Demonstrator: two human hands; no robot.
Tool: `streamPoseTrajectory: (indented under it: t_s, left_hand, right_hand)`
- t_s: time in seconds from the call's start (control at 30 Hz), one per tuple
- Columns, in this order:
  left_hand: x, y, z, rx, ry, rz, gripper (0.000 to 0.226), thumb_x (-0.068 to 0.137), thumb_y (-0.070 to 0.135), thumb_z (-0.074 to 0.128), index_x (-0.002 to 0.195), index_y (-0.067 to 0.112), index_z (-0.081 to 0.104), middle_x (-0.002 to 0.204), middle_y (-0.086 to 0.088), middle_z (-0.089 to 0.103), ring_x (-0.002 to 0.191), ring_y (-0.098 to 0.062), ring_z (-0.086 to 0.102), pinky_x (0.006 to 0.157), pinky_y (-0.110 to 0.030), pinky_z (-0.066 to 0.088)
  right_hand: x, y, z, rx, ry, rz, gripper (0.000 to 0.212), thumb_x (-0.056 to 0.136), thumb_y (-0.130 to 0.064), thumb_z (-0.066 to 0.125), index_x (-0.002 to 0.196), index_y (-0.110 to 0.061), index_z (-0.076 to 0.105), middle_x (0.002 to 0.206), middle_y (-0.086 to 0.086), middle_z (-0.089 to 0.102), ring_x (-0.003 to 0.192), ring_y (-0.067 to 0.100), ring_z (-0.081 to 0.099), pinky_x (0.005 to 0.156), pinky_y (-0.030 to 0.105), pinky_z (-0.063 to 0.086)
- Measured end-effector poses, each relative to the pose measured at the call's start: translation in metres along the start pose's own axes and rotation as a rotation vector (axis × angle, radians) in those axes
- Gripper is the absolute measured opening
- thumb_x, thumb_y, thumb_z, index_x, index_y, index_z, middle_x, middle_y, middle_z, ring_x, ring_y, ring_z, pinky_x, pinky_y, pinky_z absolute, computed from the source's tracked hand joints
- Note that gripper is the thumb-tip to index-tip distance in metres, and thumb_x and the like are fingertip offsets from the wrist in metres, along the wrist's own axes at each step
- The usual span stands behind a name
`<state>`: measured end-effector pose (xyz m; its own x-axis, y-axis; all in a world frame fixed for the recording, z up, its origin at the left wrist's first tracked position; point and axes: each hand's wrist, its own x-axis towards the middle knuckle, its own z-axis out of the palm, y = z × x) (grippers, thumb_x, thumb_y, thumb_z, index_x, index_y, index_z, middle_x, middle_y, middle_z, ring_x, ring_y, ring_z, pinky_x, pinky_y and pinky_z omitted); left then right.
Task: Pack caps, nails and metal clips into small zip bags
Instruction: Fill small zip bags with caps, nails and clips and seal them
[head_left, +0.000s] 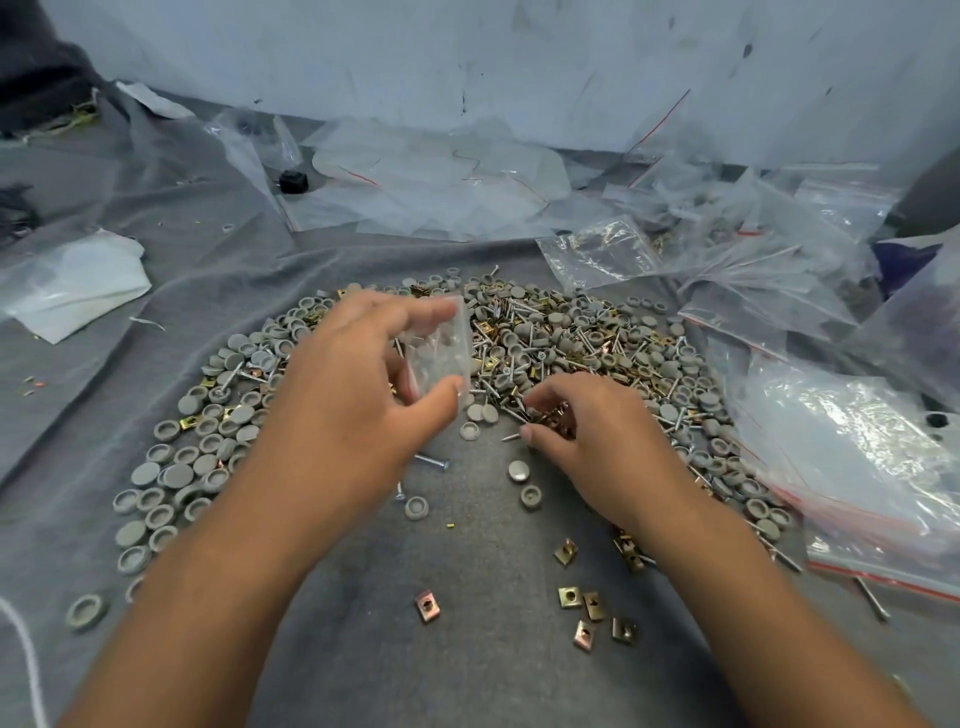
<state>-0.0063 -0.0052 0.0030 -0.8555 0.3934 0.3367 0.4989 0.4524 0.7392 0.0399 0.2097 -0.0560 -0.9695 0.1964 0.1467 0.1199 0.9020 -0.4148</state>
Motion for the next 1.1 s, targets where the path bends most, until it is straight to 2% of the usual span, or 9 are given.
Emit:
streamPoseTrajectory:
  t_s: [0.2,0.3,0.4,0.57,0.67,0.73,0.9,1.03,1.1]
  left_hand:
    - [0.000,0.000,0.001,0.019,-0.017,0.013,0.050,0.083,0.019,0.077,0.129,0.030,0.064,0.107,0.016,0.055,0.071,-0.008,0.058,0.067,-0.008,0.038]
    - [0.000,-0.001,0.000,0.020,-0.018,0.012,0.050,0.083,0.020,0.077,0.130,0.031,0.063,0.107,0.017,0.054,0.071,-0.008,0.058,0.068,-0.008,0.039]
    - [0.000,-0.002,0.000,0.020,-0.020,0.007,0.051,0.083,0.021,0.077,0.131,0.032,0.062,0.107,0.017,0.054,0.071,-0.008,0.058,0.069,-0.008,0.039]
    - [-0.002,-0.002,-0.001,0.033,-0.017,0.007,0.052,0.084,0.020,0.077,0.131,0.033,0.062,0.104,0.019,0.053,0.071,-0.008,0.056,0.069,-0.007,0.039]
    - [-0.002,-0.001,-0.001,0.021,-0.028,-0.001,0.052,0.084,0.021,0.076,0.133,0.033,0.061,0.105,0.021,0.052,0.071,-0.010,0.057,0.069,-0.008,0.042]
    - [-0.002,0.000,0.000,0.021,-0.033,0.005,0.052,0.085,0.022,0.076,0.133,0.033,0.060,0.106,0.022,0.052,0.071,-0.010,0.057,0.070,-0.008,0.042]
    - [-0.003,0.002,0.001,0.026,-0.034,0.014,0.050,0.085,0.022,0.075,0.131,0.036,0.060,0.105,0.023,0.052,0.073,-0.009,0.058,0.070,-0.007,0.042]
    - [-0.002,0.001,0.003,0.035,-0.038,0.018,0.050,0.085,0.022,0.076,0.131,0.034,0.061,0.108,0.022,0.052,0.074,-0.007,0.057,0.070,-0.006,0.042]
    - [-0.002,0.001,0.005,0.046,-0.045,0.019,0.050,0.085,0.023,0.076,0.132,0.034,0.061,0.109,0.021,0.052,0.075,-0.006,0.057,0.070,-0.006,0.041]
  right_hand:
    - [0.012,-0.008,0.014,-0.050,0.049,0.082,0.022,0.090,-0.043,0.073,0.107,-0.032,0.064,0.094,-0.014,0.066,0.086,0.010,0.060,0.069,0.029,0.046]
    - [0.013,-0.012,0.015,-0.079,0.059,0.085,0.017,0.093,-0.041,0.071,0.106,-0.030,0.066,0.092,-0.011,0.069,0.086,0.013,0.064,0.075,0.035,0.055]
    - [0.013,-0.012,0.013,-0.064,0.076,0.085,0.010,0.096,-0.034,0.068,0.104,-0.028,0.068,0.091,-0.008,0.070,0.086,0.016,0.065,0.078,0.040,0.057]
    - [0.013,-0.002,0.002,0.040,0.090,0.155,0.004,0.096,-0.036,0.068,0.098,-0.032,0.068,0.086,-0.016,0.066,0.080,0.009,0.064,0.074,0.039,0.059]
    - [0.012,0.004,-0.002,-0.016,0.161,0.103,0.004,0.094,-0.036,0.071,0.095,-0.034,0.067,0.093,-0.023,0.059,0.084,0.009,0.061,0.068,0.032,0.049]
    - [0.013,0.005,-0.001,-0.025,0.157,0.052,0.008,0.093,-0.032,0.072,0.095,-0.034,0.065,0.097,-0.022,0.055,0.088,0.009,0.057,0.070,0.030,0.042]
    - [0.017,0.005,0.000,-0.115,0.127,-0.086,0.012,0.091,-0.030,0.074,0.094,-0.034,0.063,0.087,-0.022,0.051,0.092,0.008,0.045,0.067,0.032,0.038]
    - [0.019,0.003,0.000,-0.136,0.068,-0.127,0.012,0.090,-0.036,0.074,0.094,-0.037,0.062,0.079,-0.024,0.042,0.088,0.009,0.045,0.064,0.031,0.038]
    - [0.018,0.001,0.003,-0.186,0.054,-0.155,0.011,0.092,-0.033,0.072,0.093,-0.036,0.061,0.078,-0.021,0.044,0.086,0.009,0.045,0.061,0.031,0.036]
